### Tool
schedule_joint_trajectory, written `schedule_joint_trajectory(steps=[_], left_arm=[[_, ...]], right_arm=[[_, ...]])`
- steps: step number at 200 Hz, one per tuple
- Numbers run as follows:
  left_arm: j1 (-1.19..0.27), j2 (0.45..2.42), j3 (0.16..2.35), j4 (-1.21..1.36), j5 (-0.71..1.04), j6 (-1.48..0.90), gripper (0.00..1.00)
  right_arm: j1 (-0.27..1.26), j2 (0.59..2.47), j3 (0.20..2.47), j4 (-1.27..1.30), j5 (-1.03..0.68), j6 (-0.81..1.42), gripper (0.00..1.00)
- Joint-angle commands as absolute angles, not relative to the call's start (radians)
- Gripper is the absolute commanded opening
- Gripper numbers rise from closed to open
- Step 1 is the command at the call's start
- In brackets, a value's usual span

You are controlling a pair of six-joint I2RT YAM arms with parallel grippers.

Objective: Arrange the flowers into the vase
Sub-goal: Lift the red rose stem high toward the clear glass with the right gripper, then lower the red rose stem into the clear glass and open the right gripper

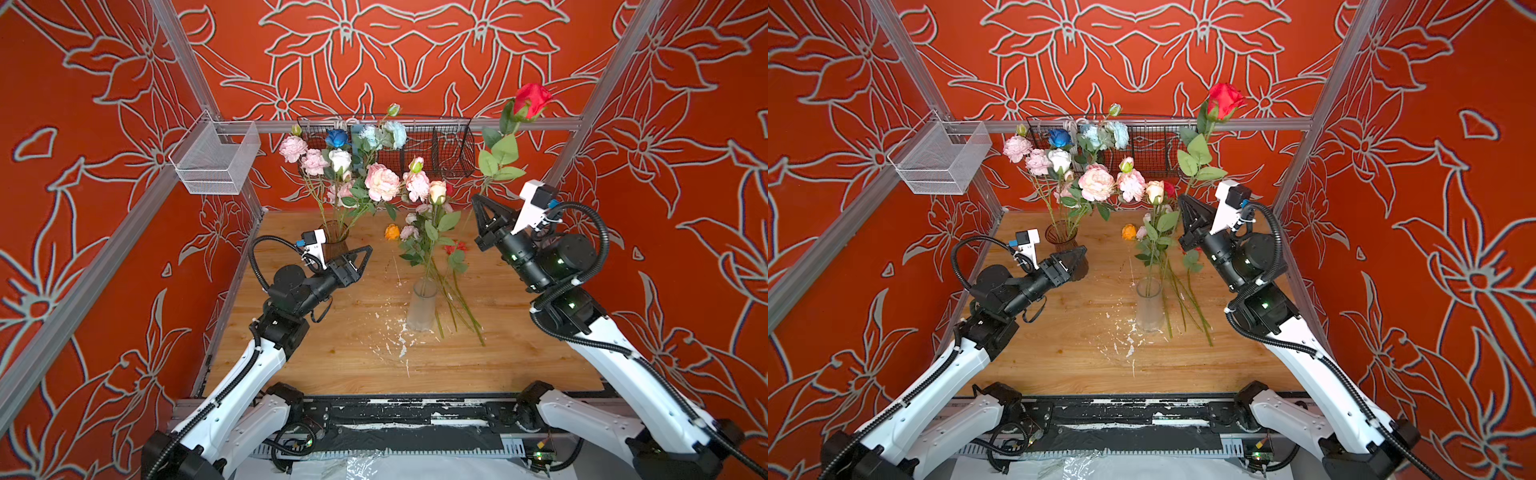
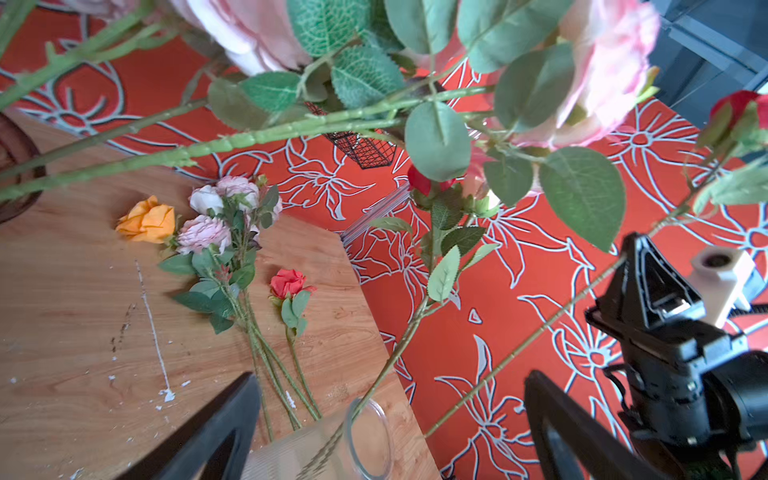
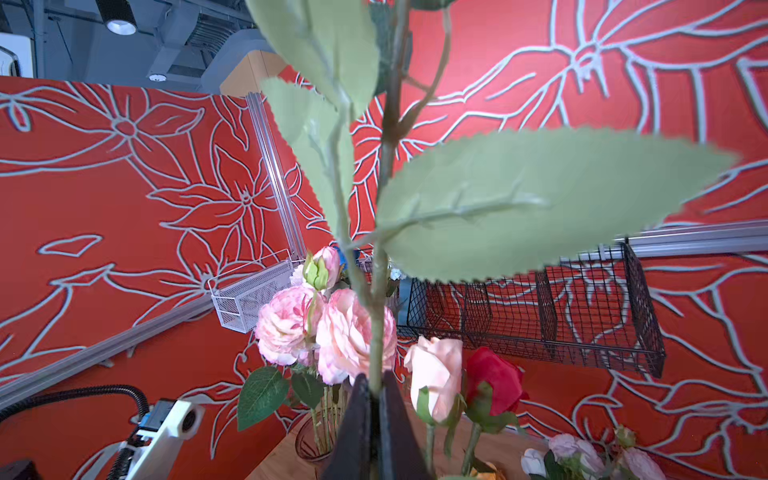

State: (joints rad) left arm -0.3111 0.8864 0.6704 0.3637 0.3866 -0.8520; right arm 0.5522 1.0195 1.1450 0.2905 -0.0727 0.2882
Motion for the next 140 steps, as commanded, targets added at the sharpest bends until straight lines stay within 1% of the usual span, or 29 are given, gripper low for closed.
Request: schedule_joint_trajectory(steps=[1, 33, 59, 82, 90, 100, 112, 140], left_arm=[[-0.302, 0.888, 0.667, 0.41, 0.403, -0.848, 0.99], [-0.299, 0.891, 0.667, 0.413, 0.406, -0.854, 0.99], [-0.298, 0.891, 0.666, 0.415, 0.411, -0.86, 0.98], [-0.296, 0.9, 0.666, 0.43, 0.428, -0.878, 0.99], [-0.296, 0.902, 0.667, 0.442, 0.441, -0.886, 0.99], [-0.295, 0.902, 0.669, 0.449, 0.452, -0.891, 0.99], [-0.295, 0.9, 0.667, 0.451, 0.454, -0.89, 0.99], [-0.295, 0.906, 0.667, 0.445, 0.445, -0.881, 0.99]], right_arm=[[0.575, 1.067, 1.196, 0.351, -0.043, 0.224, 0.0], [0.589, 1.118, 1.158, 0.375, -0.026, 0.225, 0.0], [0.614, 1.111, 1.06, 0.391, -0.03, 0.244, 0.0], [0.66, 1.093, 0.973, 0.354, -0.018, 0.238, 0.0], [0.681, 1.086, 0.941, 0.344, -0.009, 0.228, 0.08], [0.705, 1.074, 0.911, 0.322, 0.022, 0.222, 0.15], [0.723, 1.056, 0.869, 0.321, 0.07, 0.22, 0.28], [0.738, 0.992, 0.822, 0.271, 0.141, 0.217, 0.38]])
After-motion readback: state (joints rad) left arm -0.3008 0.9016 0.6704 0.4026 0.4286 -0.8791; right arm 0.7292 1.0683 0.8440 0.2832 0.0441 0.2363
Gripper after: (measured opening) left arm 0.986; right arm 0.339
